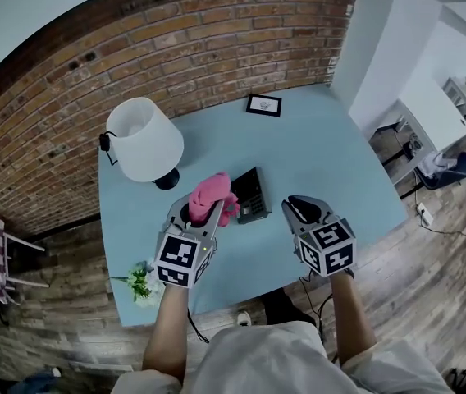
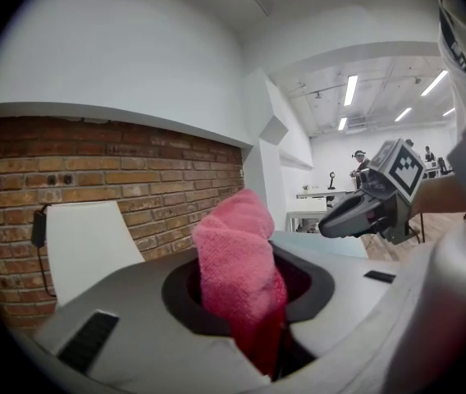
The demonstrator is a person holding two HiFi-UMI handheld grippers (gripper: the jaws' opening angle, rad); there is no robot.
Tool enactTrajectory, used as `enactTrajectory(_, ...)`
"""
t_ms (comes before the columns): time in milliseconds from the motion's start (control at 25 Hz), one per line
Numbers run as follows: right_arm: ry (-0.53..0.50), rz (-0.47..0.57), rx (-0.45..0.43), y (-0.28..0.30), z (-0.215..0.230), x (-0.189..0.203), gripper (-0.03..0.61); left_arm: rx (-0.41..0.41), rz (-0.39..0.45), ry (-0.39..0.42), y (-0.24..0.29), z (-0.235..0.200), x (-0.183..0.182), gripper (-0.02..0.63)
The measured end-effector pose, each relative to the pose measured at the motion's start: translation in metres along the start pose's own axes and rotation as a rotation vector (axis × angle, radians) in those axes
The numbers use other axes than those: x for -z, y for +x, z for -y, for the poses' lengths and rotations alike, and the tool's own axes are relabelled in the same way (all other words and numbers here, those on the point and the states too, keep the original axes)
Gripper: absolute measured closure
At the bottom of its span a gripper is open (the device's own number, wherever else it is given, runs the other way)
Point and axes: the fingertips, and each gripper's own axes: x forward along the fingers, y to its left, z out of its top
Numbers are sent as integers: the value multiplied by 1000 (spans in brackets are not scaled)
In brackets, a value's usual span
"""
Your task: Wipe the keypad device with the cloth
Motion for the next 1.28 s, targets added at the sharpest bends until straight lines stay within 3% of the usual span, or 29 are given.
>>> enactTrajectory(240,63,-87,-83,53,16,27,502,9,-34,-39,59,-15,17,483)
enactTrajectory(760,82,-215,-150,114,25,75,502,36,-119,-167,167,-25,73,483)
enactTrajectory(1280,108,-297,-202,143,21,108,502,78,-207,-254,214,-14,132,483)
